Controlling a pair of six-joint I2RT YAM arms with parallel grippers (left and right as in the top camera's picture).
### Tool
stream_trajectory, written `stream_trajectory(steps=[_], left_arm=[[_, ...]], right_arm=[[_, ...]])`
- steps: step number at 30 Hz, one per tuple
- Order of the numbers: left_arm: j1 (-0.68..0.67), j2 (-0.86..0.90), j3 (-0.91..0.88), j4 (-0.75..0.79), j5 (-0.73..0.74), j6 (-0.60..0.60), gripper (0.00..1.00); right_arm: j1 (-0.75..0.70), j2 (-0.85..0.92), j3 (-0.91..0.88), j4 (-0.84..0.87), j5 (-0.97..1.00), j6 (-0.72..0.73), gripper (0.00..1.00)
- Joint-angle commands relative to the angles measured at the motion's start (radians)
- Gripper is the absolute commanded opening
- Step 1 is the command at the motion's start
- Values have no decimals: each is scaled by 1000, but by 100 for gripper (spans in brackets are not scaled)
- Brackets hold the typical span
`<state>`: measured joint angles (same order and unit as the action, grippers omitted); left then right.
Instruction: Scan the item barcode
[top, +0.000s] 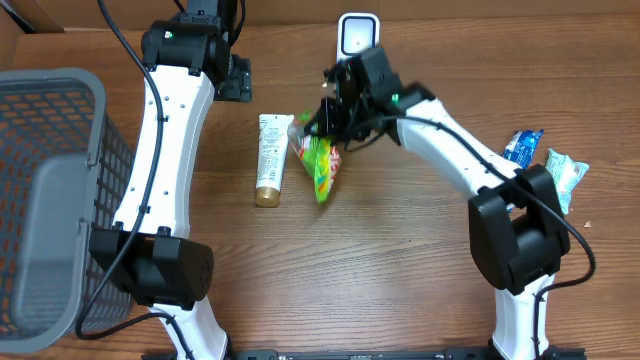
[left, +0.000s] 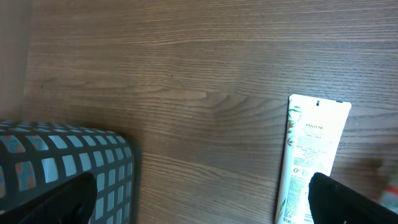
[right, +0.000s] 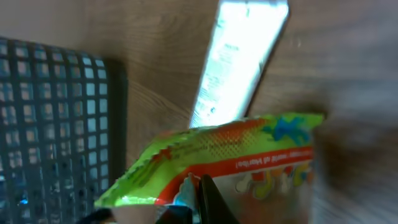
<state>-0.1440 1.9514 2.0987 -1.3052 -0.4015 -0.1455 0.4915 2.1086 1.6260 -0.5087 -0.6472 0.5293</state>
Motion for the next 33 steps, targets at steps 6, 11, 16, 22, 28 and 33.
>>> stream_trajectory(steps=[6,11,16,22,28,33], left_arm=[[-6,14,-1,1,-13,15,100],[-6,14,-1,1,-13,15,100],[-6,14,-1,1,-13,15,99],[-6,14,-1,1,-13,15,100],[-6,14,-1,1,-13,15,100],[-6,14,-1,1,-13,15,100]], right_arm=[[-28,-19,-254,298,-110,320,4],[-97,-19,-258,229,-15,296,4],[-147,-19,-258,137,50,187,4],[-150,-34,-207,16,77,4,6],[-93,-125,-24,-259,211,-135,4],[25,-189,68,-462,730,-141,4]])
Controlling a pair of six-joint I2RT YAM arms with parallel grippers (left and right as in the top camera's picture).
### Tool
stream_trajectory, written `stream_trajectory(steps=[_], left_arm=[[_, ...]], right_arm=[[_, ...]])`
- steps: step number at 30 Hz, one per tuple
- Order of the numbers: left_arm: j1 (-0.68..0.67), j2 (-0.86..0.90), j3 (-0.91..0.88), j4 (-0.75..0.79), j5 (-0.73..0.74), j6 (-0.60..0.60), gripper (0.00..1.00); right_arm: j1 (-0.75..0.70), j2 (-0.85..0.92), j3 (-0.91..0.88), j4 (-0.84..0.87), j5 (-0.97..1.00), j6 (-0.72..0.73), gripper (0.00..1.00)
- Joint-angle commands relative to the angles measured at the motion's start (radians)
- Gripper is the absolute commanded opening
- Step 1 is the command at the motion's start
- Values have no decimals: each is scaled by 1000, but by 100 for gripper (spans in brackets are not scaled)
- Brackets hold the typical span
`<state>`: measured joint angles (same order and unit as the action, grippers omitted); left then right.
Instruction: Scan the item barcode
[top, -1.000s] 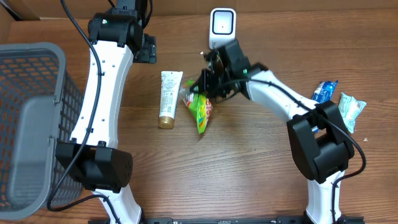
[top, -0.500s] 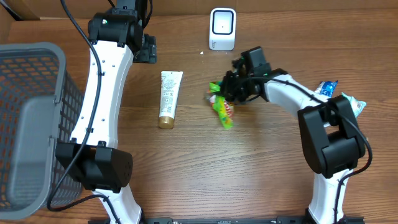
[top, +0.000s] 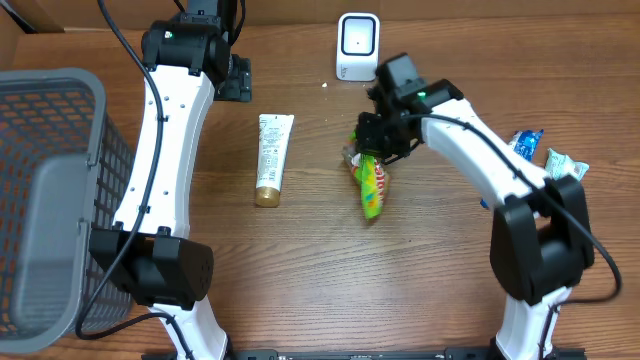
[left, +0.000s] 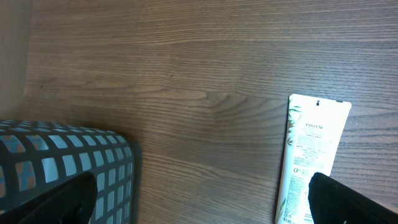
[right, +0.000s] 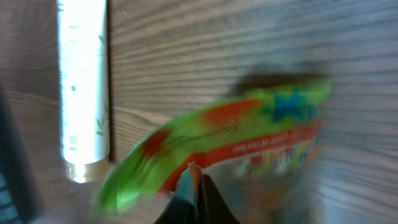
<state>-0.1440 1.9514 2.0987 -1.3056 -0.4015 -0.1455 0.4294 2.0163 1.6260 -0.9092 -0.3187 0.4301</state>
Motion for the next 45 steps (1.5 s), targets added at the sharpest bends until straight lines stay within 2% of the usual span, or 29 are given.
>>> stream_trajectory(steps=[1,5,7,8,11,13,18,19,23,29,30,34,39,45], left_arm=[[-6,14,-1,2,-13,15,99],[-6,14,-1,2,-13,15,100],[-6,14,-1,2,-13,15,100],[-6,14,-1,2,-13,15,100],[-6,14,-1,2,-13,15,99],[-6,14,-1,2,-13,15,100],[-6,14,-1,2,-13,15,100],[-6,14,-1,2,-13,15,100],[-6,14,-1,2,-13,15,100],[-6,14,-1,2,-13,15,100],[-6,14,-1,2,-13,15,100],[-6,14,-1,2,-13,15,100],[-6,14,-1,2,-13,15,99],[-6,14,-1,2,-13,15,99]], right_arm=[[109,-98,68,-82,501,-40,4],[190,-78,55,-147,805,-34,4],[236,-63,44,-160,922,-35,9],[251,-58,43,-163,948,-39,18],[296,-50,44,-154,953,-45,79],[307,-54,50,-148,890,-35,99],[204,-107,72,-155,591,61,100],[127,-121,71,-163,461,64,100],[-68,-116,38,-170,193,56,99],[-247,-82,-148,0,-168,8,82],[-270,-78,-222,70,-242,16,80],[-276,-78,-349,203,-305,71,78],[-265,-78,-447,319,-241,159,73],[-261,-75,-578,499,-198,264,61]])
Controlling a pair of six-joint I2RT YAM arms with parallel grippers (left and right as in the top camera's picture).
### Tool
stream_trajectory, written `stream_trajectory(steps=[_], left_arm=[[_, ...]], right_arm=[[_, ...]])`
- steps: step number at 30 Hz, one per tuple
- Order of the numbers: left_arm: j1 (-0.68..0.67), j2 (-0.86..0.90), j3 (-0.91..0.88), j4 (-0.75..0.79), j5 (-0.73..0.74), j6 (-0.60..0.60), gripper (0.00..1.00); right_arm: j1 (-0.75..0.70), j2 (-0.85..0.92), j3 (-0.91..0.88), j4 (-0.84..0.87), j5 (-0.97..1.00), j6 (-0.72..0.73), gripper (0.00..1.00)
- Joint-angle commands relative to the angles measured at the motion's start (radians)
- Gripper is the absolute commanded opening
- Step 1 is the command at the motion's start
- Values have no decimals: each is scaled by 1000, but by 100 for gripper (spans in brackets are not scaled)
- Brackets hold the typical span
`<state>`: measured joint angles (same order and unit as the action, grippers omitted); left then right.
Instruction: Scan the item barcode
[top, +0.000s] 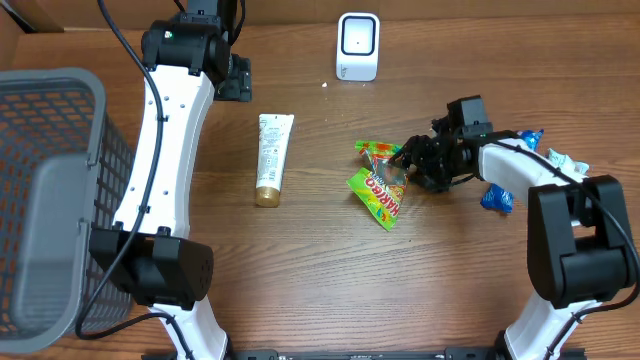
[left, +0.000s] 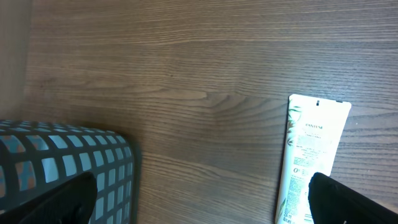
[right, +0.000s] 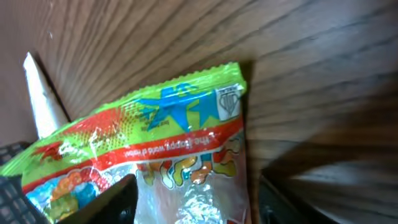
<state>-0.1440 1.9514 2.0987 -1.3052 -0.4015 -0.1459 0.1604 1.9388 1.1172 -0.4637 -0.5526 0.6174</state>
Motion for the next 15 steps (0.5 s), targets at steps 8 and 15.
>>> stream_trajectory(steps=[8,15], left_arm=[[-6,14,-1,1,-13,15,100],[-6,14,-1,1,-13,15,100]], right_arm=[[8,3,-76,73,35,90,4],[6,-80,-21,29,67,5,4]])
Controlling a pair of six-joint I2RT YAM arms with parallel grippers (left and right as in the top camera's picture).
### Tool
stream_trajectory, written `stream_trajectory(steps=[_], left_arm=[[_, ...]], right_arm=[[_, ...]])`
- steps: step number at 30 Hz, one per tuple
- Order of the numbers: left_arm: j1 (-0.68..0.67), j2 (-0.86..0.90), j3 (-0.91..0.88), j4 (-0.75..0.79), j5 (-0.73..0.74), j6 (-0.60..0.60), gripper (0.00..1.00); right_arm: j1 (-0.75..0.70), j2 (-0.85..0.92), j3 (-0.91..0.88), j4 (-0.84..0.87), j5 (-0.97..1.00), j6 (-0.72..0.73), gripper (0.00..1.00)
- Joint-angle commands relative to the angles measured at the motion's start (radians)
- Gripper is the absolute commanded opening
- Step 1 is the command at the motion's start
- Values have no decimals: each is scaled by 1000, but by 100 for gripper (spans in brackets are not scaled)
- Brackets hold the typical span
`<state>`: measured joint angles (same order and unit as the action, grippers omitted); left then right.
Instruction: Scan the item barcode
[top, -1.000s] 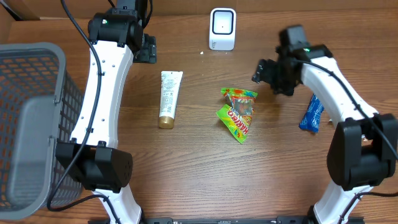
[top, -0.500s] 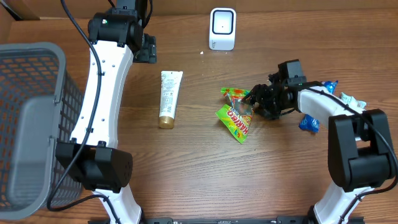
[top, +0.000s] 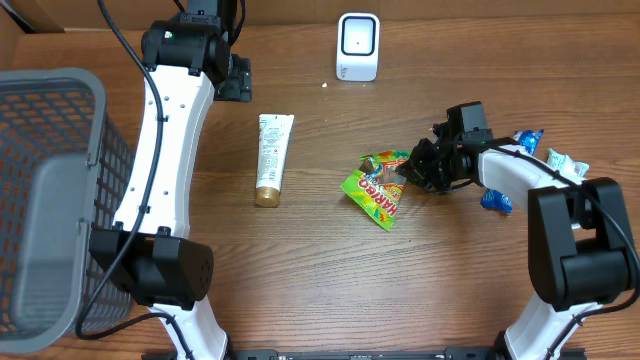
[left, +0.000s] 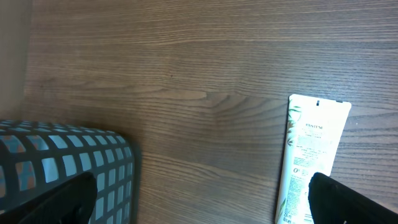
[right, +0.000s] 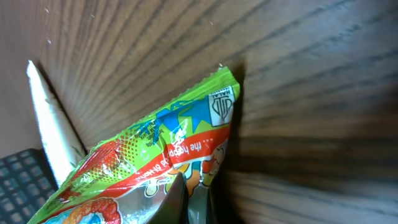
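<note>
The candy bag (top: 374, 189), green and red, lies on the table right of centre. My right gripper (top: 414, 171) is low at the bag's right edge. In the right wrist view the gripper (right: 196, 186) is shut on the edge of the bag (right: 149, 155). The white scanner (top: 358, 45) stands at the back of the table, well away from the bag. My left gripper (top: 236, 80) hangs open at the back left; in its wrist view the gripper (left: 202, 199) has nothing between the fingers.
A white tube (top: 270, 158) lies left of the bag, also in the left wrist view (left: 311, 155). A grey mesh basket (top: 60, 90) fills the left edge. Blue and pale packets (top: 524, 145) lie by the right arm.
My right gripper was open beside the bag lying on the table; it is now shut on the bag's right edge. The bag has shifted slightly. The left arm has not moved.
My right gripper held the candy bag up close to the scanner. Then it held the bag over the middle of the table. Later the bag lay on the table with the gripper open at its right. Now the gripper is shut on it again.
</note>
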<state>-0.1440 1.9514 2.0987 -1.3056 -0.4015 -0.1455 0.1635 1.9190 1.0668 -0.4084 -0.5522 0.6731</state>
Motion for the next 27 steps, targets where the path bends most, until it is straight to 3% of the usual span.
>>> stream_trajectory(steps=[1,5,9,14,22,27], left_arm=[[-6,14,-1,2,-13,15,99],[-6,14,-1,2,-13,15,100],[-6,14,-1,2,-13,15,100],[-6,14,-1,2,-13,15,99],[-6,14,-1,2,-13,15,100],[-6,14,-1,2,-13,15,100]], right_arm=[[5,-85,50,-59,107,-64,4],[46,-161,171,-257,360,-140,4],[162,-174,389,-570,824,-158,4],[322,-154,489,-742,1195,-150,4],[365,21,489,-953,1484,-119,4],[365,91,489,-992,1500,-120,4]])
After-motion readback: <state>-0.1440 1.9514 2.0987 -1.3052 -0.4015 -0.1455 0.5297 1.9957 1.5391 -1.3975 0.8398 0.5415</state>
